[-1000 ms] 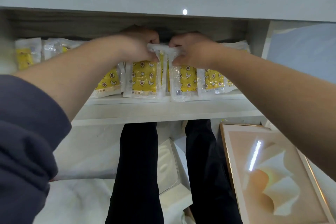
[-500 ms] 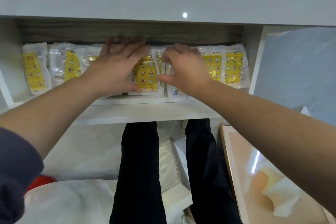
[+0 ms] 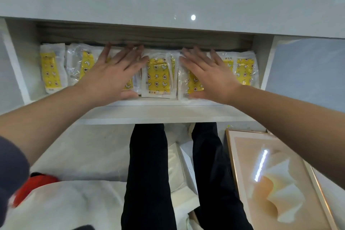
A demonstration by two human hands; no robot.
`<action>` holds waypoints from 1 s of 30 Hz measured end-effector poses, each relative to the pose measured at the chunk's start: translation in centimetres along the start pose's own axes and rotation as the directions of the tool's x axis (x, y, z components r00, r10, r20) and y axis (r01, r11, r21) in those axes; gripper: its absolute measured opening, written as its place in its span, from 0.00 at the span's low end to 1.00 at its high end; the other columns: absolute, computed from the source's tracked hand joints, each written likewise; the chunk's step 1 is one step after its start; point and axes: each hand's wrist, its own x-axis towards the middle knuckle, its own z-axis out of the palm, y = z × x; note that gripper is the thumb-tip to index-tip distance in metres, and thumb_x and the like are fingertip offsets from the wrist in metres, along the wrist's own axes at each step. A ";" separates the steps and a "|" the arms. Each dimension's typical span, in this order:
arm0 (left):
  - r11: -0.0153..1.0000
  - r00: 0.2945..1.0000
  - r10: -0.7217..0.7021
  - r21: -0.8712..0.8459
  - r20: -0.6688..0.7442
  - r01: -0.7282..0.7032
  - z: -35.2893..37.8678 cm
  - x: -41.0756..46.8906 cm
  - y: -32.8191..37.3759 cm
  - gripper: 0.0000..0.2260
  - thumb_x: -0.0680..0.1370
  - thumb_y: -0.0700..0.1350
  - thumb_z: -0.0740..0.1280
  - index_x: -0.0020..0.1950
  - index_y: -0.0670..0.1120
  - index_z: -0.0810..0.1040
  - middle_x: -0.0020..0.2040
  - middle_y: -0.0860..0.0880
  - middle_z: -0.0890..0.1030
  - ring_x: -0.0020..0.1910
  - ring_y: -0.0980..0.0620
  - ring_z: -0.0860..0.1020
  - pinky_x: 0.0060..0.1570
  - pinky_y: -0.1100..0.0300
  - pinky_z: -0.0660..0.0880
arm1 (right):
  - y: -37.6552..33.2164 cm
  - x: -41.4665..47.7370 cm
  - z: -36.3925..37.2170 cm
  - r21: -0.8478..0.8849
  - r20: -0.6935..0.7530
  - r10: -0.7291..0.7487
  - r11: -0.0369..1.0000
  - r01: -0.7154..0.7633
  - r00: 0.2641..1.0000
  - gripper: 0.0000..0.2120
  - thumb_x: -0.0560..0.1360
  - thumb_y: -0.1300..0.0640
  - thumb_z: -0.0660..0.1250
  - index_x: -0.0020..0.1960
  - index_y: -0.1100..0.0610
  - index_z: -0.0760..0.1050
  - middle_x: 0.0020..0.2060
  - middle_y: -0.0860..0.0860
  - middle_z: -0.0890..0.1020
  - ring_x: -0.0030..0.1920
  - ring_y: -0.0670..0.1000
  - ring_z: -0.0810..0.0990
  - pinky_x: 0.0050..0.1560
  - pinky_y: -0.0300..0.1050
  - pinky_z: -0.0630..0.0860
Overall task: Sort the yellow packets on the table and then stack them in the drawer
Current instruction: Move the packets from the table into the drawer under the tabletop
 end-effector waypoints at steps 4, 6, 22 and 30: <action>0.998 1.000 0.008 0.066 0.015 -0.009 0.7 1.0 0.7 0.45 0.72 0.65 0.64 0.78 0.49 0.44 0.79 0.44 0.49 0.78 0.43 0.52 0.71 0.36 0.48 | -1.0 1.6 0.7 -0.068 0.014 0.064 0.996 -0.063 0.998 0.49 0.72 0.30 0.61 0.78 0.52 0.37 0.79 0.53 0.42 0.78 0.56 0.41 0.75 0.64 0.44; 0.997 1.000 0.021 0.072 0.022 -0.022 1.0 1.2 0.9 0.45 0.73 0.65 0.64 0.78 0.48 0.40 0.80 0.45 0.47 0.78 0.44 0.51 0.72 0.36 0.49 | -1.0 1.5 1.0 -0.085 0.018 0.071 0.994 -0.069 0.997 0.48 0.72 0.30 0.58 0.78 0.52 0.36 0.79 0.54 0.41 0.78 0.57 0.41 0.75 0.64 0.44; 0.961 0.928 -0.274 0.093 0.253 0.259 1.1 -7.7 -8.9 0.50 0.70 0.71 0.55 0.78 0.40 0.41 0.77 0.34 0.51 0.75 0.34 0.53 0.72 0.41 0.57 | -12.3 10.1 -3.2 -0.057 -0.044 -0.232 0.972 0.229 0.972 0.43 0.76 0.35 0.58 0.79 0.53 0.38 0.79 0.52 0.41 0.78 0.56 0.39 0.75 0.64 0.44; 0.970 0.853 -0.183 -0.050 0.488 0.237 -0.7 -7.5 -11.0 0.41 0.72 0.69 0.43 0.76 0.49 0.30 0.78 0.46 0.35 0.78 0.43 0.47 0.67 0.47 0.66 | -14.4 12.8 -2.3 -0.065 0.058 -0.159 0.985 0.162 0.986 0.47 0.74 0.30 0.55 0.78 0.51 0.33 0.78 0.53 0.36 0.77 0.59 0.35 0.73 0.68 0.39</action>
